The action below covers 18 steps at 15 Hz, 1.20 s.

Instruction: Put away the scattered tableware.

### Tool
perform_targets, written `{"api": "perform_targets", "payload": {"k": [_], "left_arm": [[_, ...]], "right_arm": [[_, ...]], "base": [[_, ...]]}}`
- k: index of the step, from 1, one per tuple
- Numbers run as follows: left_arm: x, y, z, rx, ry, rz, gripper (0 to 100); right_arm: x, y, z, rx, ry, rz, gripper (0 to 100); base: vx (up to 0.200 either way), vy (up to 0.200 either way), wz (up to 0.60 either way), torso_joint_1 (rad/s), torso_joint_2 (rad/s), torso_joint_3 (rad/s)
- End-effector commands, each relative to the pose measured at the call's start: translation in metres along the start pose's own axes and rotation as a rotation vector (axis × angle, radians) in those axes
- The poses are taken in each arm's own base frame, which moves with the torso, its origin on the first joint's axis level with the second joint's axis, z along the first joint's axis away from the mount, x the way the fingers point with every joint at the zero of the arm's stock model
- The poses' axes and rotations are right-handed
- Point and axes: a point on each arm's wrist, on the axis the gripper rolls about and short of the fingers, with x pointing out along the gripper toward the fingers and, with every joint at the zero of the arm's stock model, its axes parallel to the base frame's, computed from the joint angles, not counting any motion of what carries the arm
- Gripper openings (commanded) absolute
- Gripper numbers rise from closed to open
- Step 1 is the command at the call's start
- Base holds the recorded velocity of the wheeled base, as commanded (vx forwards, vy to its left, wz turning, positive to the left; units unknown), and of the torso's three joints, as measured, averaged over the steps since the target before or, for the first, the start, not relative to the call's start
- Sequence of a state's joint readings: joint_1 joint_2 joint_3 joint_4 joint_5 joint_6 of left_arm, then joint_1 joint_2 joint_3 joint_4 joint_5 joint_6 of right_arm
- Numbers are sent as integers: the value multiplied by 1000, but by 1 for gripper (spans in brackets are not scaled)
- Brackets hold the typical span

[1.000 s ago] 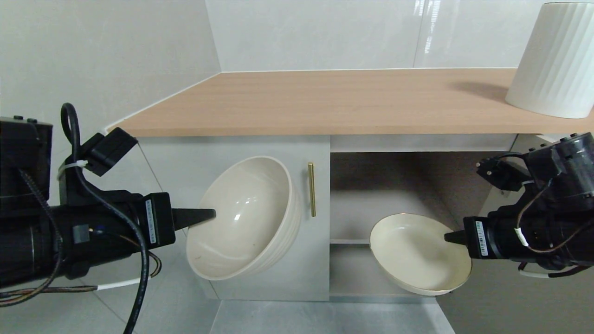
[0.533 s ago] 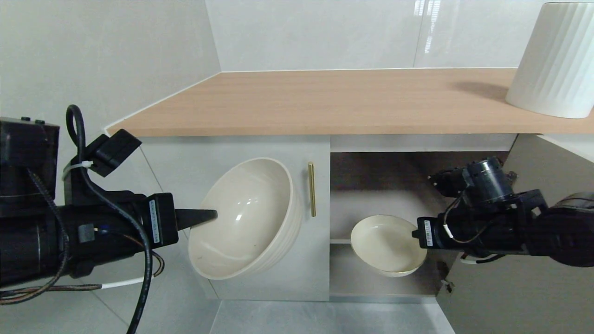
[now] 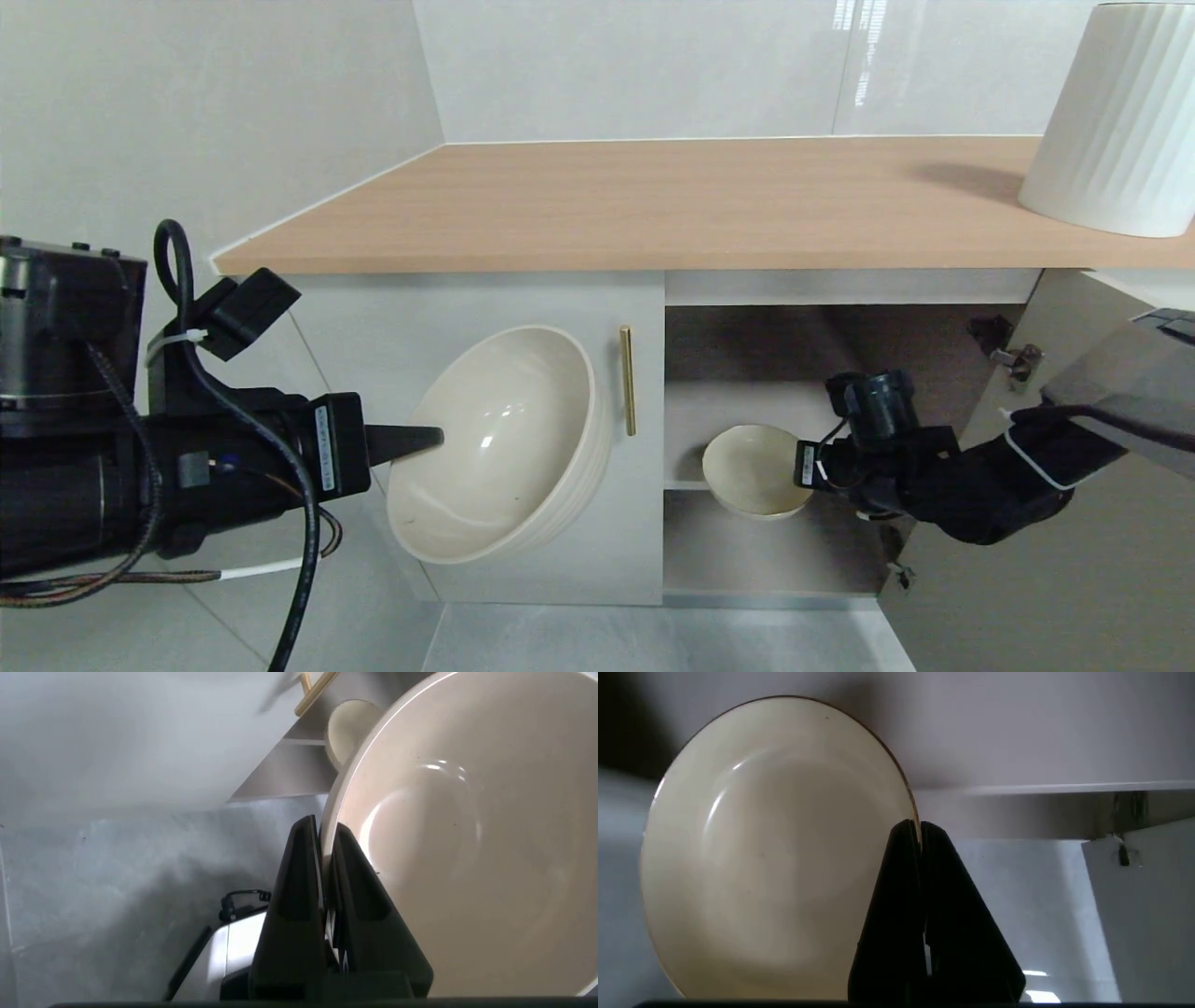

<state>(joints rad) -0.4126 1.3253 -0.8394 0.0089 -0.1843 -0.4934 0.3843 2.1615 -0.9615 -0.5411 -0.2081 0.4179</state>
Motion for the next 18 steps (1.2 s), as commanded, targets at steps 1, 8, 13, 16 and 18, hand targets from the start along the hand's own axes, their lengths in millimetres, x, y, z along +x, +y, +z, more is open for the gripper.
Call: {"api": "perform_targets", "payload": {"k": [1,8,13,16,18], "left_arm": [[1,0,0,-1,4,3,0],[3,1,0,-2,8,6,0],[2,1,-1,-2,8,6,0],[2,1,-1,-2,8,6,0],[3,1,-1,-3,9,7,0]], "right_arm": [[28,-8,-9,16,18,-59,0],[67,-17,-4,93,-48,-167,0],[90,-33,10,163,-120,-210,0],[99,-37,12,171,-149,-254,0],[100,-37,14,174,-155,-251,0]], "base": [[0,0,0,0,0,0],[0,0,0,0,0,0],[0,0,0,0,0,0],[0,0,0,0,0,0],[0,0,0,0,0,0]]}}
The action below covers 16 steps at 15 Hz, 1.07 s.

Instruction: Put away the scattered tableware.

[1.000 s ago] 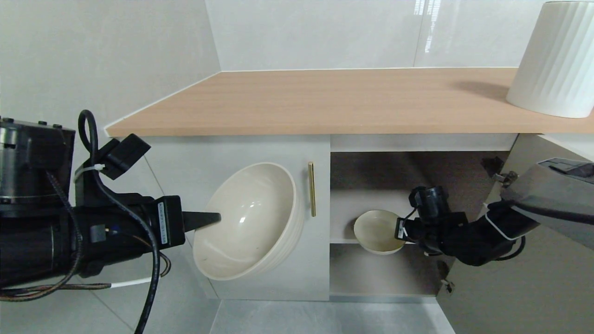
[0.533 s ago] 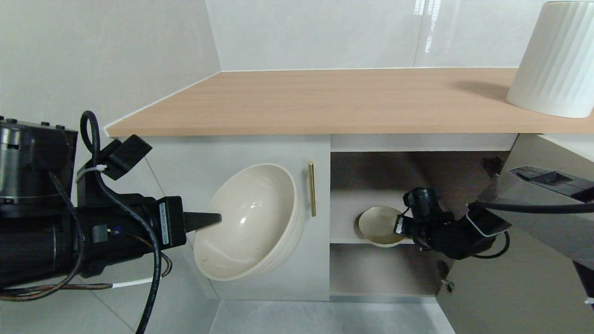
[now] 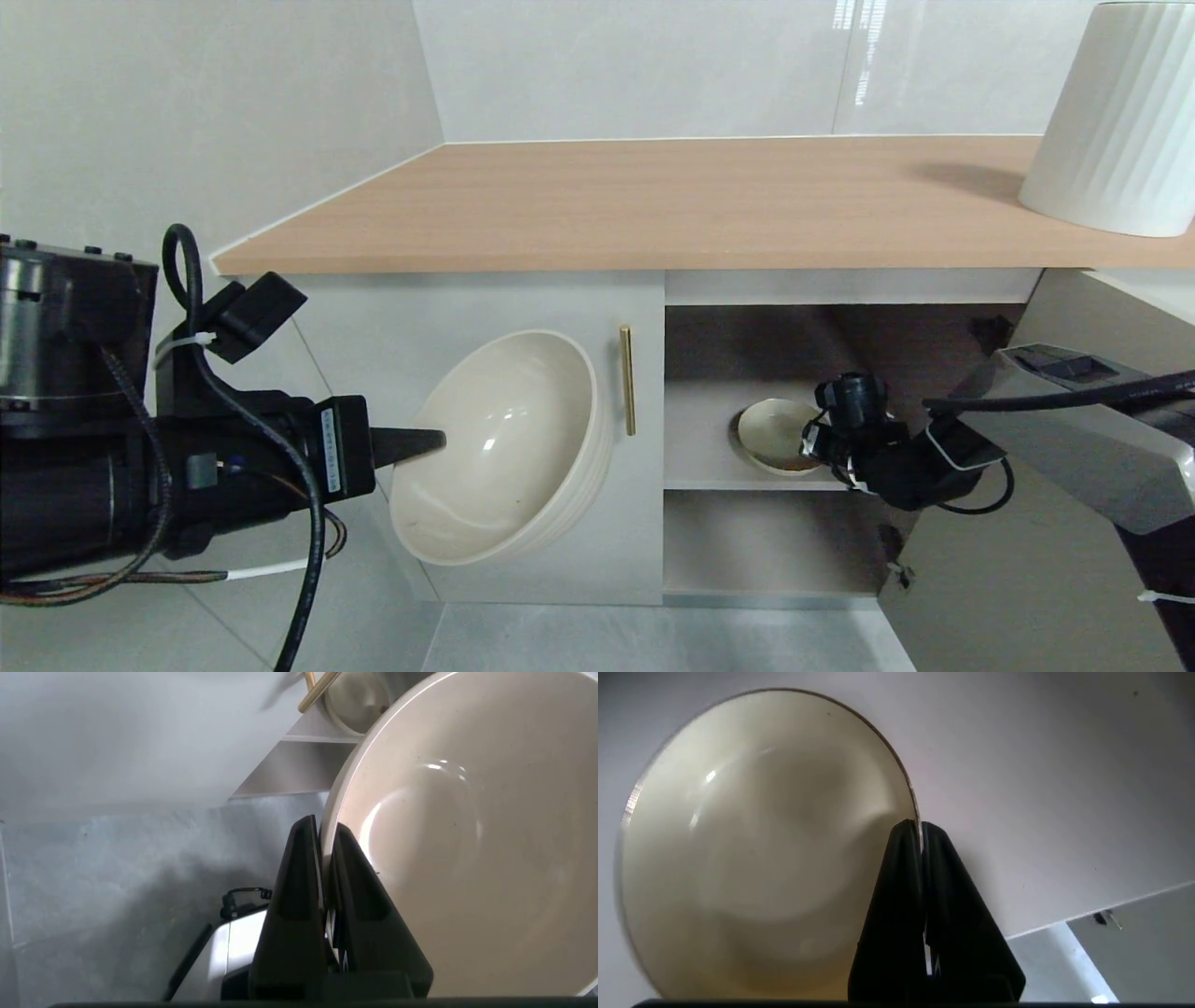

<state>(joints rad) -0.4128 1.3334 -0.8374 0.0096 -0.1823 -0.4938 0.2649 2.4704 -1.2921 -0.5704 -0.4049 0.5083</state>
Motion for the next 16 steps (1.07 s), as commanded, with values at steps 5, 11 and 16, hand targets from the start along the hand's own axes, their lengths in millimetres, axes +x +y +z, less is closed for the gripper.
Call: {"api": "perform_targets", "payload": {"k": [5,11,16], "left_arm": [[1,1,-1,0,5,2,0],[2,1,-1,0,7,4,0],[9,2,-1,49,23,13,0]], "right_arm": [[4,1,1,7,-8,0,0],[-2,3,9,36,-49,20,100],[-89,8,38,5,-2,151,100]], "base": [[0,0,0,0,0,0],[0,0,0,0,0,0],[0,0,0,0,0,0]]}}
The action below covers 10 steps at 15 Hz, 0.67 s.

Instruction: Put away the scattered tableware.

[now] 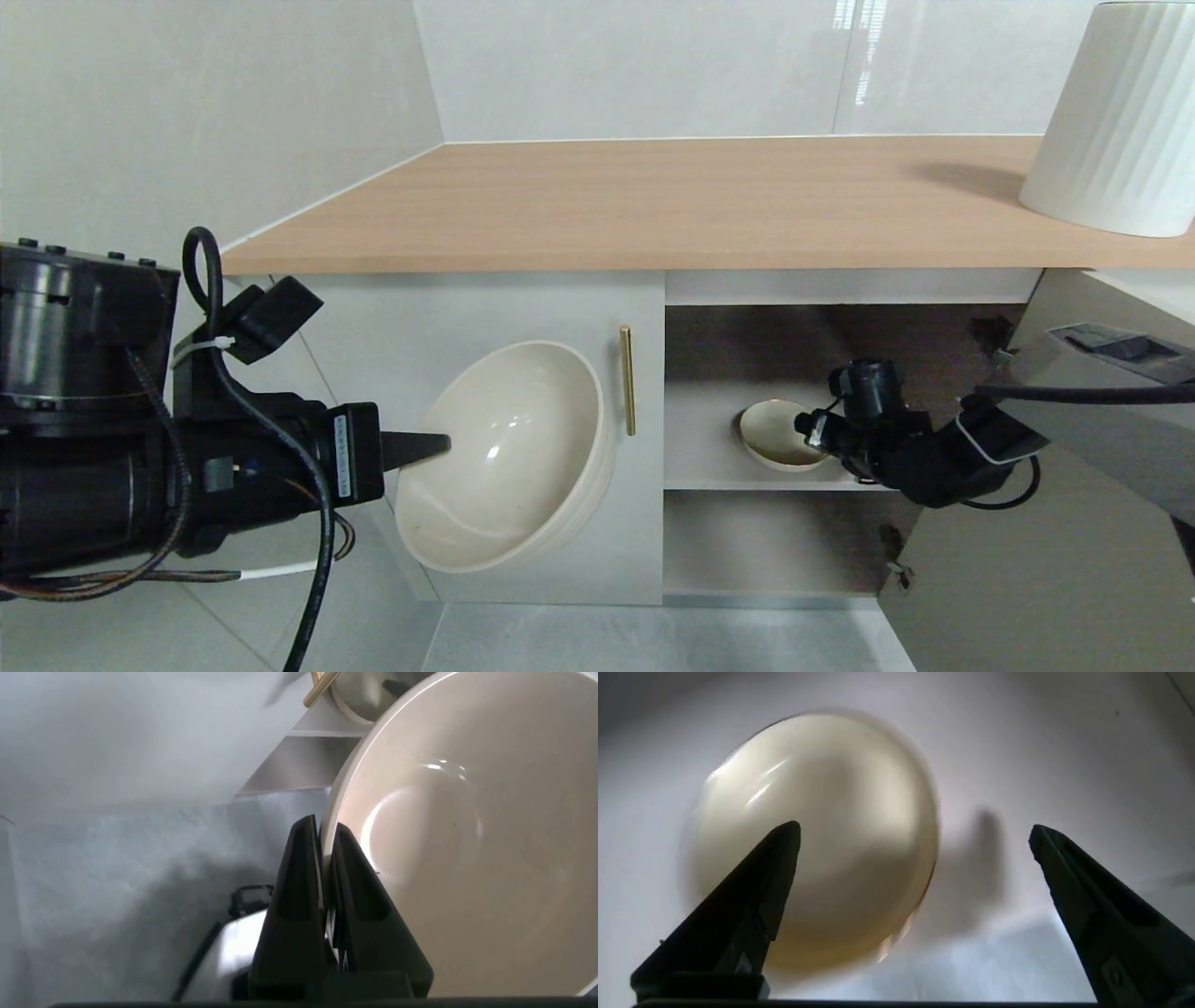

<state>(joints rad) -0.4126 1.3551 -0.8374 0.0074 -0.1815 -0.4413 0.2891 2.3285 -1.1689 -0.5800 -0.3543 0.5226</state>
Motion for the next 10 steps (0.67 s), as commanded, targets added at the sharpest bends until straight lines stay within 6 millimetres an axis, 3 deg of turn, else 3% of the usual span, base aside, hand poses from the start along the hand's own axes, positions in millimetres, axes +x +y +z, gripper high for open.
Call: {"api": "perform_targets", "payload": {"k": [1,5,7,10], "left_arm": [[9,3,-2,29,30,12,0],[41,16,-17,106,158,64,0],[55,13,-21,147,180,47,0],[74,7,-31,188,223,48,0]], "right_arm": [[-82,13,30,-30,34,140,100],[-200,6,60,-141,212,442,100],[-242,4,60,-225,257,522,100],[-281,10,51,-302,289,611,100]], "base": [[0,0,0,0,0,0],[0,0,0,0,0,0],[0,0,0,0,0,0],[0,0,0,0,0,0]]}}
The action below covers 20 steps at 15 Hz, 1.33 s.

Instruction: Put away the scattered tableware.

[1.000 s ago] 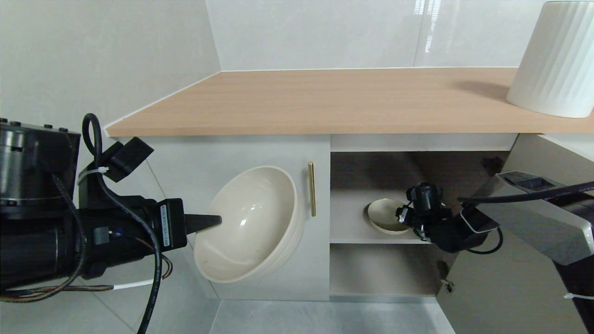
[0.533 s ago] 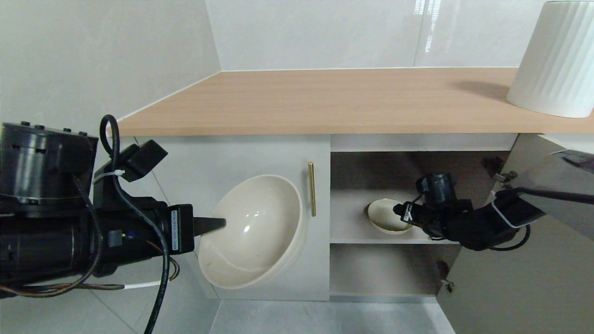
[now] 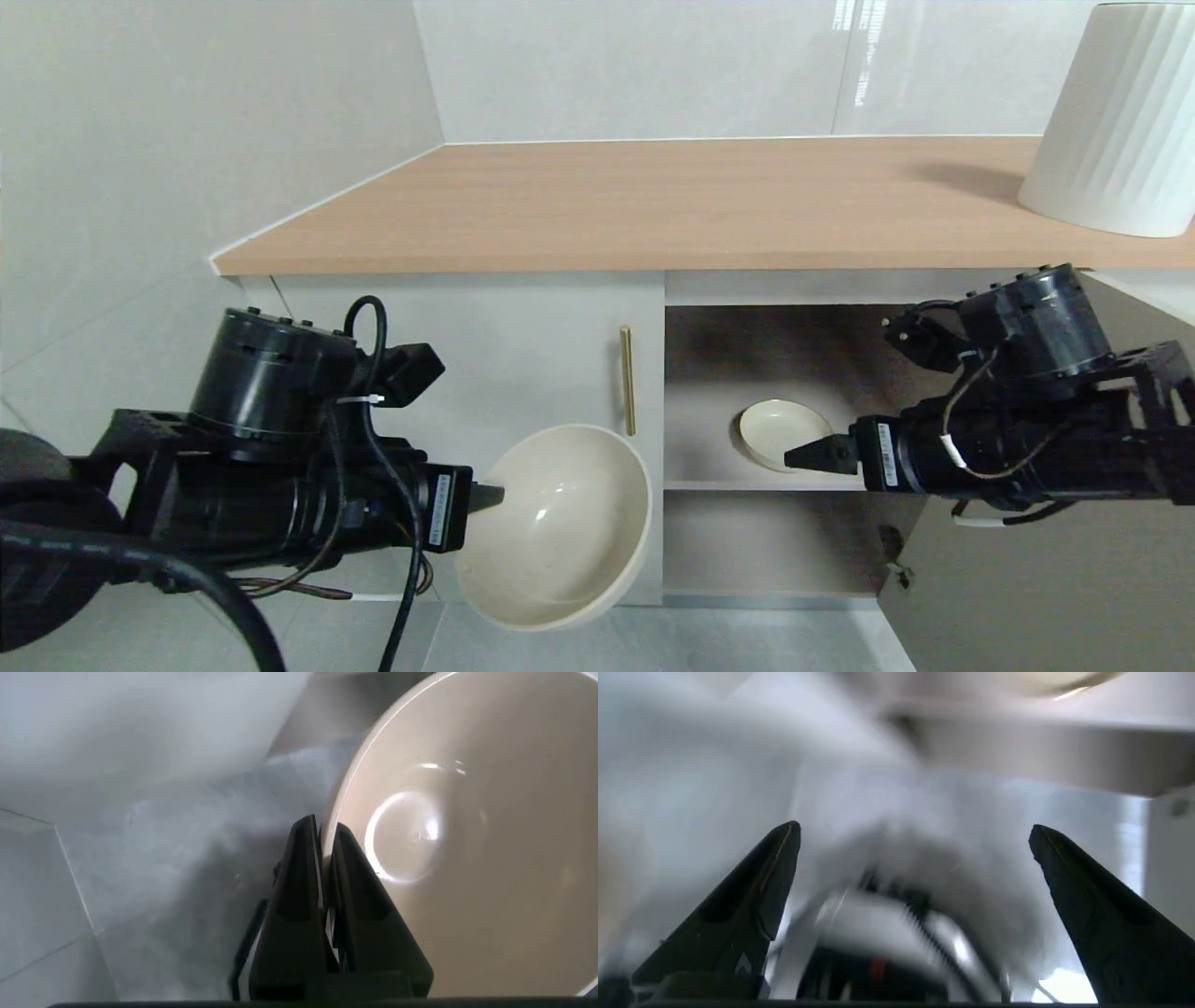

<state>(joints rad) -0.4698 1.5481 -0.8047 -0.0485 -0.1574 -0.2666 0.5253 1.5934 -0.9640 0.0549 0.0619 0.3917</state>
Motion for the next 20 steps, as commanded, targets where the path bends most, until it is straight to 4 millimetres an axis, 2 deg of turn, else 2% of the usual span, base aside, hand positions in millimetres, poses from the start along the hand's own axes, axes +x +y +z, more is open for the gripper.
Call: {"api": "perform_targets", "payload": {"k": [1,3,8,9,11,13,15,20], "left_arm": [[18,-2,-6,23,58,11,0],[30,-7,-9,112,81,8,0],[45,-35,-21,201,112,-13,0],[51,-44,-27,230,134,-22,0],[68,-54,-30,257,135,7,0],[93,-56,-34,278,146,83,0],[107,-56,-35,279,104,143,0],[104,-71,-37,295,55,165,0]], "right_arm": [[-41,20,-6,-58,-52,96,100],[-38,29,-14,-84,-2,113,100],[-19,45,-39,-189,132,111,100],[-12,48,-47,-233,155,80,100],[-1,50,-51,-243,177,56,100],[8,52,-54,-248,204,49,100],[21,52,-58,-251,235,29,100],[42,53,-60,-241,204,-45,100]], "base": [[0,0,0,0,0,0],[0,0,0,0,0,0],[0,0,0,0,0,0],[0,0,0,0,0,0],[0,0,0,0,0,0],[0,0,0,0,0,0],[0,0,0,0,0,0],[0,0,0,0,0,0]]}}
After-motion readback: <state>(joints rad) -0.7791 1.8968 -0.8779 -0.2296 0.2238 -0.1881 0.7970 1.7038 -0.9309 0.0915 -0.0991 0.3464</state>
